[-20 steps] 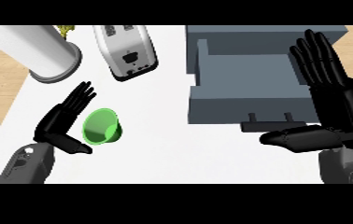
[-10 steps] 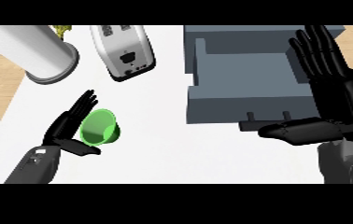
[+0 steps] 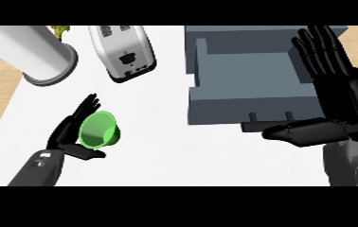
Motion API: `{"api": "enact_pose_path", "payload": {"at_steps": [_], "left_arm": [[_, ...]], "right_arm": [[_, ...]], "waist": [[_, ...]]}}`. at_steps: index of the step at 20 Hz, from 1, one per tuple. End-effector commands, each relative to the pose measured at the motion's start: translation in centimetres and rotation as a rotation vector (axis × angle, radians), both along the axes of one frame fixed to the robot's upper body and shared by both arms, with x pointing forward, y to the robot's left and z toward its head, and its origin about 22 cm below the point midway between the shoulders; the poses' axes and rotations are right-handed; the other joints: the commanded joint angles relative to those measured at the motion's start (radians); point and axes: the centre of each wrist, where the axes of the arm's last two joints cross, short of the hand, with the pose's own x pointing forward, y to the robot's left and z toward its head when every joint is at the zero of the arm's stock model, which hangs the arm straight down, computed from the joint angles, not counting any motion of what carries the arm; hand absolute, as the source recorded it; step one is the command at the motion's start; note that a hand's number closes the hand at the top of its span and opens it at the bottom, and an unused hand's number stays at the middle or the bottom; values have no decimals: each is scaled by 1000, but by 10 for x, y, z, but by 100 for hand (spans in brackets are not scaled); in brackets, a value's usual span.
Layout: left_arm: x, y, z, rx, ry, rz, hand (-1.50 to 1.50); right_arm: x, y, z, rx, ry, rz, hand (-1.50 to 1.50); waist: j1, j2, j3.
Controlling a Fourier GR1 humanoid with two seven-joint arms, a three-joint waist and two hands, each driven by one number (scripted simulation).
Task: Pick up the cup, place it into the drawer and close the drawer
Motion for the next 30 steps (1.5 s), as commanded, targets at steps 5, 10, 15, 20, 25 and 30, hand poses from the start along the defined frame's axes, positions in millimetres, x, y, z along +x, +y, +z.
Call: {"api": "enact_pose_path", "payload": {"at_steps": [5, 10, 15, 20, 25, 30], "left_arm": [[2, -16, -7, -121, -81, -64, -150], [-2, -36, -18, -140, -95, -129, -150], [-2, -42, -21, -229, -41, -157, -150], [13, -57, -12, -253, -156, -200, 150], [12, -61, -11, -76, -355, -62, 150], [10, -84, -20, -133, -415, 251, 150]], "right_arm": [[-5, -12, 4, -12, 3, 35, -150], [-1, -14, 7, -9, 15, 0, -150], [2, -6, -1, -8, 5, -8, -150], [-1, -15, 8, -31, -4, -9, -150], [3, -12, 10, -11, -10, -23, -150], [1, -18, -3, -1, 26, -20, -150]], "waist": [[-18, 4, -1], [1, -2, 1], [-7, 6, -2], [-8, 1, -1], [1, 1, -1], [7, 0, 0]]}}
